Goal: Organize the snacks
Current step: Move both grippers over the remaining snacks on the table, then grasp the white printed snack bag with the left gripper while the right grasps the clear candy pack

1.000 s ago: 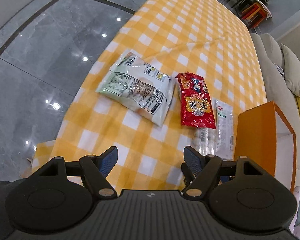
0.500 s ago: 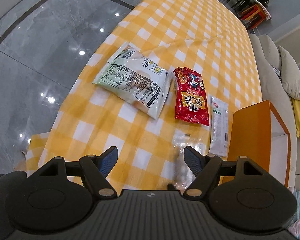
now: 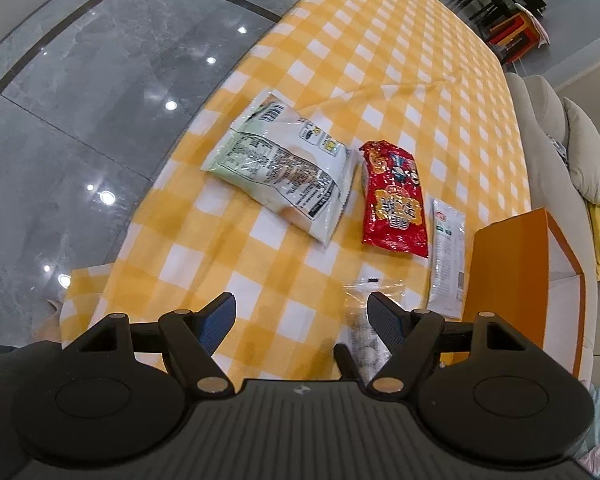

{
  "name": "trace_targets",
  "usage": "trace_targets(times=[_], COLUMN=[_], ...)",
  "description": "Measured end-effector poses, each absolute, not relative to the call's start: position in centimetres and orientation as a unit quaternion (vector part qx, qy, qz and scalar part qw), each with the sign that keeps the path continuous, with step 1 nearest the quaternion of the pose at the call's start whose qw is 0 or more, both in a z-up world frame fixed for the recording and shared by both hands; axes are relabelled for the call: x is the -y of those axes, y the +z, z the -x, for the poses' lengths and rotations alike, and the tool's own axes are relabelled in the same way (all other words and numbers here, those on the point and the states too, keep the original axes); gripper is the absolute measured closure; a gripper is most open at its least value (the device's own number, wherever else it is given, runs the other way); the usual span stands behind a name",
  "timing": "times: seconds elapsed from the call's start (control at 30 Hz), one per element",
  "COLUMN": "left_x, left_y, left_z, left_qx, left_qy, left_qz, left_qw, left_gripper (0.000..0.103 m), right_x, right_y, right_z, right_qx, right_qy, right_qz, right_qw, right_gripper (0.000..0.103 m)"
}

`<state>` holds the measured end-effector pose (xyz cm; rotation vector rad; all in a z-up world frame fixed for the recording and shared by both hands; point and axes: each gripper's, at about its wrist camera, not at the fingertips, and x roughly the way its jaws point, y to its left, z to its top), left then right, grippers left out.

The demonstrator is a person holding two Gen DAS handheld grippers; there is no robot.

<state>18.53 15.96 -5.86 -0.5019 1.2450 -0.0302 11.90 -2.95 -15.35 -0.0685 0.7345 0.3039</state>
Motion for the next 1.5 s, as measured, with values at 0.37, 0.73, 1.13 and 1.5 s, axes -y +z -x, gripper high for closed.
trace_targets(times=[0.37, 0.73, 1.13, 1.5], left_x=[-15.4, -14.1, -13.4, -12.0], left_y=[-4.8, -6.0, -7.6, -11.7], left_z=[-19.4, -25.3, -28.3, -30.7], left_qx=[-0.565, -0.565, -0.525, -0.576], left_qy=[-0.011, -0.1, -0.097, -0.079], left_qz=[0.164, 0.07, -0.008, -0.023], left_qw=[0.809, 0.816, 0.845, 0.813], left_gripper=[0.015, 0.015, 0.01, 0.0], right_x=[2.7, 3.0, 3.0, 3.0], right_y=[-15.6, -15.7, -15.9, -15.9], right_z=[-11.7, -12.0, -12.5, -12.5], right_qx=[-0.322, -0.32, -0.318, -0.319], right_qy=[0.168, 0.167, 0.169, 0.17], right_qz=[0.051, 0.044, 0.037, 0.038], right_qw=[0.93, 0.931, 0.932, 0.932], right_gripper=[0.049, 0.048, 0.045, 0.045])
